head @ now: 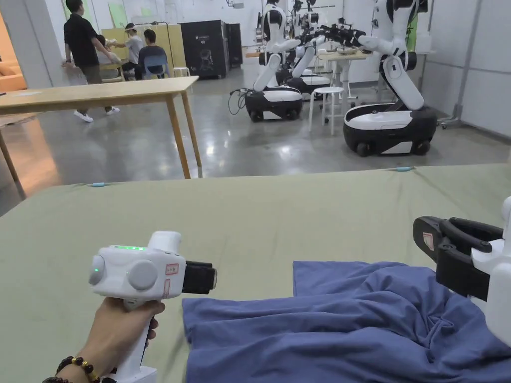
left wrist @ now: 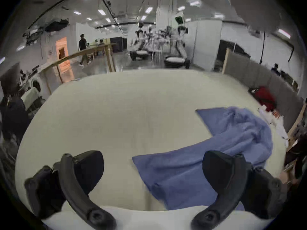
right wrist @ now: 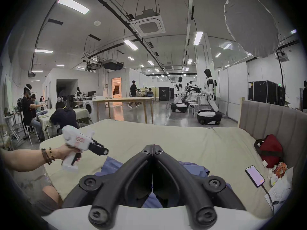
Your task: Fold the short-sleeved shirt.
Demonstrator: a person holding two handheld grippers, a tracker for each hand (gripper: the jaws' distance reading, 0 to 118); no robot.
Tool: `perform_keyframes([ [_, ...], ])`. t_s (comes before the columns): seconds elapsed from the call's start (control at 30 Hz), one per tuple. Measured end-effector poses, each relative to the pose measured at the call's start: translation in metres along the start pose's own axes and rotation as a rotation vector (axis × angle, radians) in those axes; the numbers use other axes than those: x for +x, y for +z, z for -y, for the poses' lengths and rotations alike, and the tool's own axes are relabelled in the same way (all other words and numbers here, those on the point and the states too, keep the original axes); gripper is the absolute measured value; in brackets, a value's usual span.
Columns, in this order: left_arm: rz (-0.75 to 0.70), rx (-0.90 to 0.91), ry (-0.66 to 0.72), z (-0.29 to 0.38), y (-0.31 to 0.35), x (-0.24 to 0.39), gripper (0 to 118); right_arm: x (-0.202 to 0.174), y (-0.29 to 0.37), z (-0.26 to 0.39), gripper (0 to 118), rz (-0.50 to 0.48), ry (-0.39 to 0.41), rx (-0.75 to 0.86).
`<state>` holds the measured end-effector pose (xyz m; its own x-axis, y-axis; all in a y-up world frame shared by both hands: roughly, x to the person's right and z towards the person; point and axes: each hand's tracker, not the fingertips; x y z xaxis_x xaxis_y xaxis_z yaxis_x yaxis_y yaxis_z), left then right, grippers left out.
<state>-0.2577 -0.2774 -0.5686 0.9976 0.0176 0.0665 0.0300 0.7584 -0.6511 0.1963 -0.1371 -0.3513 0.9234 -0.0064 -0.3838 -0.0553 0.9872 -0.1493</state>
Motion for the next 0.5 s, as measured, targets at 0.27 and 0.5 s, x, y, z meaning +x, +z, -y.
perform_keyframes([
  [0.27,-0.059,-0.17,0.034,0.024,-0.059,-0.009,117,0.004,-0.011,0.013,1,0.007,0.04,-0.051],
  [0.5,-0.047,-0.216,-0.027,0.045,-0.054,0.011,106,0.008,-0.02,0.02,1,0.017,0.028,-0.064],
])
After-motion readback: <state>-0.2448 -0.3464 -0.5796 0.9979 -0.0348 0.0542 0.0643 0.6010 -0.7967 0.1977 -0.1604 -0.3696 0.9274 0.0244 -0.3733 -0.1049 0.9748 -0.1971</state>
